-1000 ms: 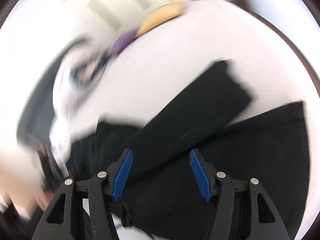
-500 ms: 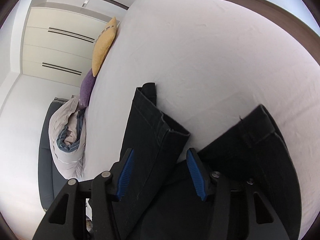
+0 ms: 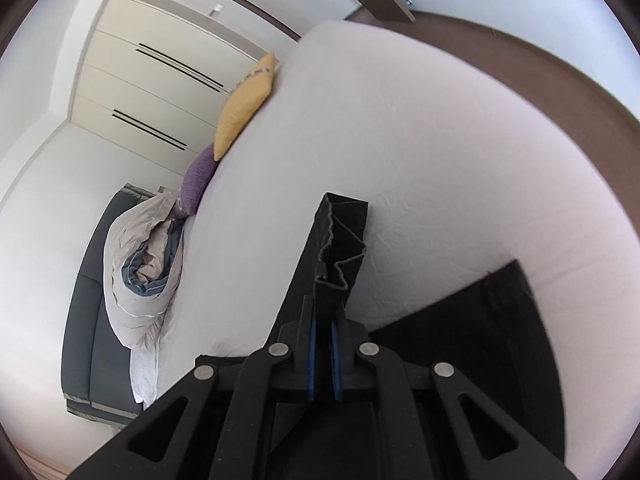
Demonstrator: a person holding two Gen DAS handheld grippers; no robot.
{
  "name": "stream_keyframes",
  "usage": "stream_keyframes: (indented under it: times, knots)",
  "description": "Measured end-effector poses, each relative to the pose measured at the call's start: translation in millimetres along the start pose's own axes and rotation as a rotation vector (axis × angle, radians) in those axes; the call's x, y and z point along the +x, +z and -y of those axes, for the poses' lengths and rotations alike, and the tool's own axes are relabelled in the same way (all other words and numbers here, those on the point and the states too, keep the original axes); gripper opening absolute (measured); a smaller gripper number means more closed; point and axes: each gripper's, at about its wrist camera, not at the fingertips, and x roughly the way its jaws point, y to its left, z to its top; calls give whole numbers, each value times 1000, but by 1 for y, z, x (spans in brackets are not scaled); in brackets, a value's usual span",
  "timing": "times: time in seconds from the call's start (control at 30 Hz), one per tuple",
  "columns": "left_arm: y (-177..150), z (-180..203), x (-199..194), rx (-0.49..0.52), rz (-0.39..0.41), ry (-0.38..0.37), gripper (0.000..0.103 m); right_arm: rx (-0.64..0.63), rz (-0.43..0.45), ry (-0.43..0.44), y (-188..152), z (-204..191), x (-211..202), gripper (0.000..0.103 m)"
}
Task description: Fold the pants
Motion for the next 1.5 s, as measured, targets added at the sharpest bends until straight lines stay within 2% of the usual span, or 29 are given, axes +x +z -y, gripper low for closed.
stream_keyframes:
  times: [0.13,0.27,0.47,0.7,0.87,1.0,1.13,1.17,1.2,1.23,1.3,1.37,1.5]
  knots:
    - [-2,-5,4,-6,3,4,82,21,41,-26,-22,10,-46,7]
    - [-1,-7,4,-4,-1,5,82,66,37,-100,-60,38,-77,7]
    - [5,-7,5,-2,-17,17,82,112,-2,-191,-106,78,-82,7]
    - [12,-2,6,-15,-35,33,83,28,61,-204,-109,67,-102,6]
    - [18,5,14,-31,-36,50,91,75,41,-228,-124,87,-99,4]
    - [24,9,20,-33,-32,51,95,105,45,-190,-127,95,-102,5]
    - [30,12,26,-29,-34,50,99,180,3,-118,-121,110,-106,6]
    - [31,13,28,-30,-33,50,100,159,1,-135,-118,106,-111,9]
    - [32,14,29,-29,-32,49,100,112,18,-174,-114,99,-119,20]
    - [33,14,31,-28,-30,48,100,67,39,-220,-109,92,-126,27]
    - [32,16,33,-25,-26,46,100,-42,103,-270,-92,78,-142,29]
    - [34,18,36,-22,-24,46,102,-105,110,-244,-70,70,-147,29]
    - [35,21,42,-20,-22,47,103,-349,20,-106,-26,49,-125,31]
